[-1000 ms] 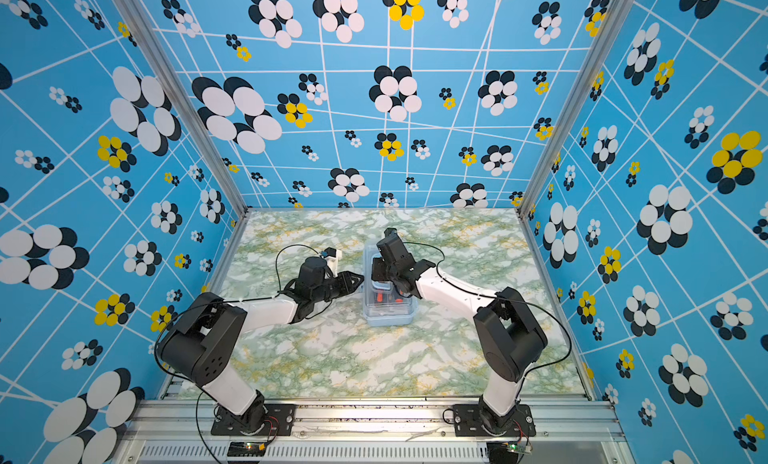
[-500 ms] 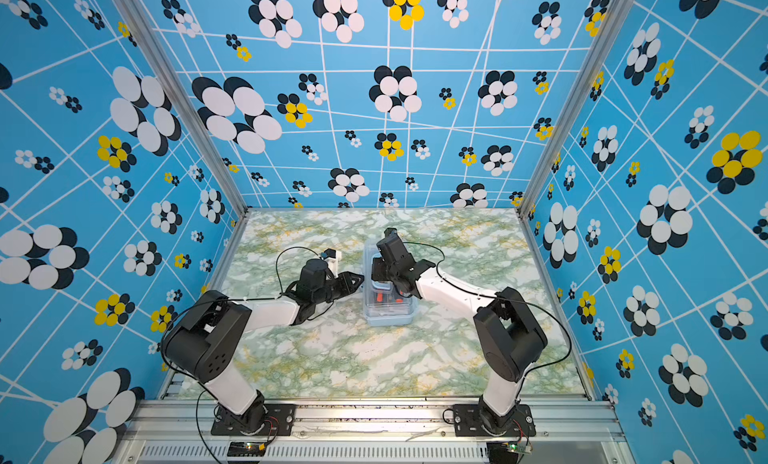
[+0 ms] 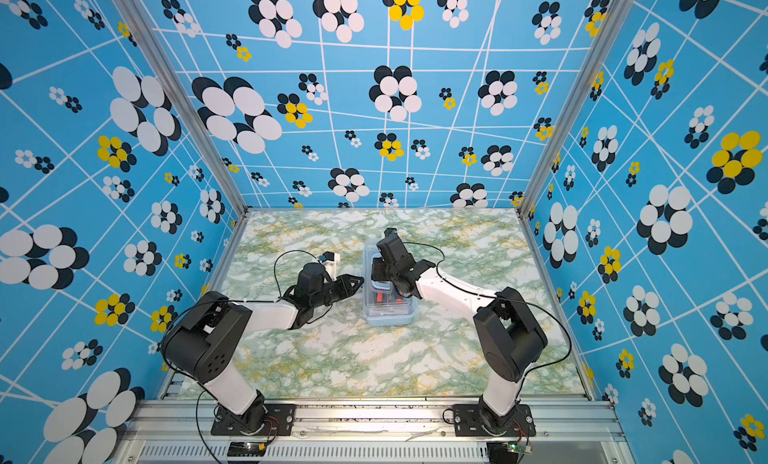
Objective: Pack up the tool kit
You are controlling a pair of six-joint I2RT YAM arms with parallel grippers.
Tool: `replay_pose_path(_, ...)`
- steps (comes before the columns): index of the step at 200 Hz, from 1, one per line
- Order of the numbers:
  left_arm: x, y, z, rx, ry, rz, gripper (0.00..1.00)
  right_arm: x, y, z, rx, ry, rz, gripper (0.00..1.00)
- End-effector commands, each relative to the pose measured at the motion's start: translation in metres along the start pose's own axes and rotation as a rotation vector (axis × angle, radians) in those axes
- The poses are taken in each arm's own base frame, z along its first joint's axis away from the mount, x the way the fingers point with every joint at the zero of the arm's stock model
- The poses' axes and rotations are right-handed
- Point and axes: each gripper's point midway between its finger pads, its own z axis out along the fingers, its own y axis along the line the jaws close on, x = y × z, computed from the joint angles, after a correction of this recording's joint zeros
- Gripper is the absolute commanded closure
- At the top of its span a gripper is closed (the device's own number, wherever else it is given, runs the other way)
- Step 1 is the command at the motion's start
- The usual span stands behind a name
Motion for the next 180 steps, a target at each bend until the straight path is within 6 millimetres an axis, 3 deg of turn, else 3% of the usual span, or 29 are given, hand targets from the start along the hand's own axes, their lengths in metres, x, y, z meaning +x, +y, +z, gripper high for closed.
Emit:
replay_pose_path(1, 0.013, 0.014, -0.007, -0.024, 0.051, -0.037, 0.68, 0.056, -0.009, 0.014, 0.016, 0.181, -0.027, 1.00)
replay_pose_path(91, -0.013, 0.017, -0.004, 0.019, -0.004, -0.075, 0.70, 0.053, -0.008, 0.015, 0.019, 0.181, -0.034, 1.00)
replay_pose_path(140, -0.008, 0.018, 0.008, 0.053, 0.037, -0.104, 0.72, 0.054, -0.008, 0.018, 0.025, 0.188, -0.040, 1.00)
replay_pose_path(180, -0.009, 0.020, 0.008, 0.048, 0.031, -0.109, 0.81, 0.051, -0.007, 0.016, 0.025, 0.183, -0.042, 1.00)
